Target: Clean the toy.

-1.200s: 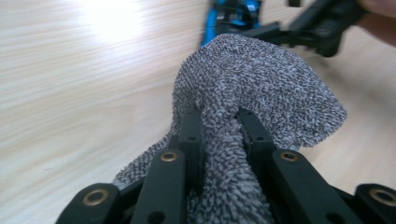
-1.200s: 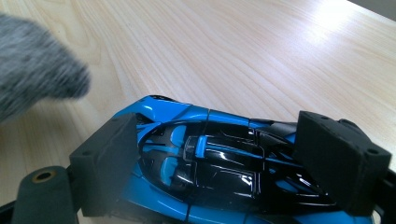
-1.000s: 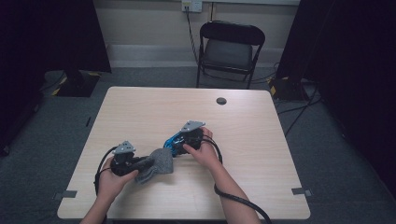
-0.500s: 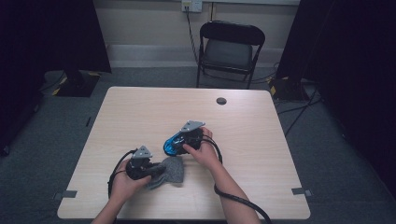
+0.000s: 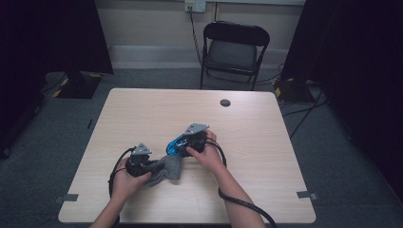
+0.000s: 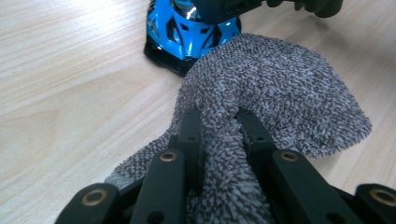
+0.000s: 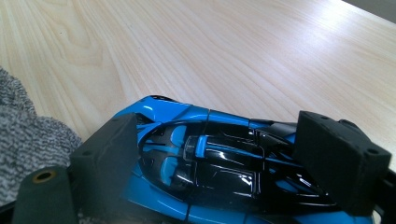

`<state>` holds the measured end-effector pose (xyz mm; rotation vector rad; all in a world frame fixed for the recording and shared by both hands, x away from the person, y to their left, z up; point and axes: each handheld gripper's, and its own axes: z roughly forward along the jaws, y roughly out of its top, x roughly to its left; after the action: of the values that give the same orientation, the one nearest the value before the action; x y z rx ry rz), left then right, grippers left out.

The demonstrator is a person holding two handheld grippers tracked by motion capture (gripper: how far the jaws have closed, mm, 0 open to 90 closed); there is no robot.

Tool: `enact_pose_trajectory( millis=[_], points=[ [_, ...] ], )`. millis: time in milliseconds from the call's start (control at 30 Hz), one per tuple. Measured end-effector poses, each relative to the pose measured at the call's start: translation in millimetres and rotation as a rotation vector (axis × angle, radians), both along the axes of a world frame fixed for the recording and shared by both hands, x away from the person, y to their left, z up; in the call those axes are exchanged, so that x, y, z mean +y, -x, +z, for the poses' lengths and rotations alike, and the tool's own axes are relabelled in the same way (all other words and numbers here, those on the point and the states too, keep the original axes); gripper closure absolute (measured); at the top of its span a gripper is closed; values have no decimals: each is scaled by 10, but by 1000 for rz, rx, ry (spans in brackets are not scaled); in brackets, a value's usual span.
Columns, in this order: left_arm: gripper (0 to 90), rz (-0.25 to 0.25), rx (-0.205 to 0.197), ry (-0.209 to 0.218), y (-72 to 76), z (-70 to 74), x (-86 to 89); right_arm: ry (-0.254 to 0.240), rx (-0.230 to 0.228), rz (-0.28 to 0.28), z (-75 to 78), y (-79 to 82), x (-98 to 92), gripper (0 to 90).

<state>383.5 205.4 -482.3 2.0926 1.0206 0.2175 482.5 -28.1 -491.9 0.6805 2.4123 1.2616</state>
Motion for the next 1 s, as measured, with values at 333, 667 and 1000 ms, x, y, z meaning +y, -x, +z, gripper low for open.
enact_pose_trajectory(
  millis=[333,667,1000],
  points=[
    [741,38,-5,-31,-36,21,118,1,0,2,1,-1,1,137],
    [741,92,-3,-26,-85,19,248,0,-2,3,-1,1,-1,137],
    [740,138,6,-11,-147,14,340,-3,-4,4,-4,4,-1,137]
  ],
)
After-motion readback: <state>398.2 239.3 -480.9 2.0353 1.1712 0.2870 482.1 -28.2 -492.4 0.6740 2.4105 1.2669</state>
